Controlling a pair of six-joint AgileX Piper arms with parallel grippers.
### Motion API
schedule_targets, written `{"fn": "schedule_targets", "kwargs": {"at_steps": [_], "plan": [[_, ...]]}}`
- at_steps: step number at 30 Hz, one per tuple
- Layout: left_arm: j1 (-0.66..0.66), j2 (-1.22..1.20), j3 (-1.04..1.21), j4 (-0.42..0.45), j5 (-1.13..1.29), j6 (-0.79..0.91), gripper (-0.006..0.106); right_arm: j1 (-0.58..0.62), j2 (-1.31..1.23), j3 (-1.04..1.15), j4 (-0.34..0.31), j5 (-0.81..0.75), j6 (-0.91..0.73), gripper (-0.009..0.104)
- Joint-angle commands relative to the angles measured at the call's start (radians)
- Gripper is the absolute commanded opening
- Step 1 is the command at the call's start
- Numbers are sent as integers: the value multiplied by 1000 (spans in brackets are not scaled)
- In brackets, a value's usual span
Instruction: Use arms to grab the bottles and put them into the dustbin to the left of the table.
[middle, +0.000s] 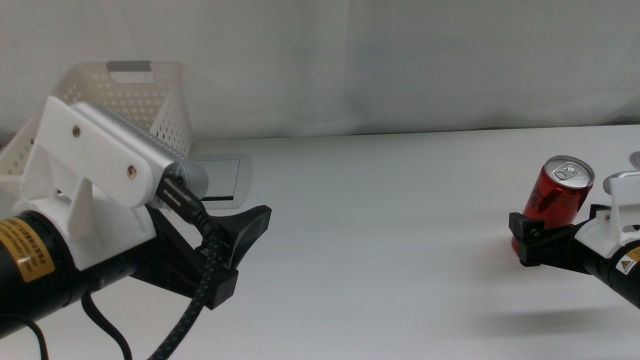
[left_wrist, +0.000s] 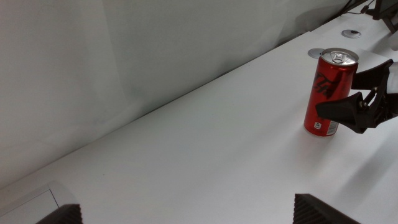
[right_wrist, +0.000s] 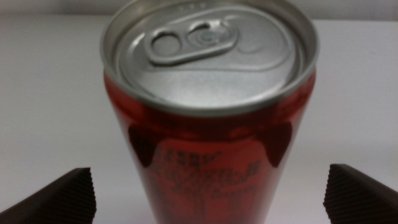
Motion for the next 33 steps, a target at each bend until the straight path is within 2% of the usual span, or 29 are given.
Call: {"fn": "schedule_targets", "kwargs": {"at_steps": [1, 15, 18, 20, 22, 26, 27, 31, 33], "plan": [[-10, -2, 4, -5, -10, -1, 87, 3, 14, 5, -2, -48, -9, 103], [-10, -2, 4, -5, -10, 9, 87, 3, 68, 5, -17, -93, 25, 103], [-10, -2, 4, -5, -10, 9, 87, 3, 68, 5, -17, -99, 25, 97], [-10, -2, 4, -5, -10, 9, 87, 3, 68, 5, -17, -102, 25, 83], [-10, -2, 4, -5, -10, 9, 87, 3, 68, 5, -14, -102, 27, 62], [-10, -2, 4, -5, -10, 9, 87, 3, 68, 5, -13, -105, 35, 6], [-10, -2, 4, -5, -10, 9, 87, 3, 68, 5, -10, -116, 51, -2], [-10, -2, 4, -5, -10, 9, 87, 3, 62, 5, -31, -194, 51, -2], [-10, -2, 4, -5, -10, 9, 87, 4, 38, 1, -96, -210, 61, -2]]}}
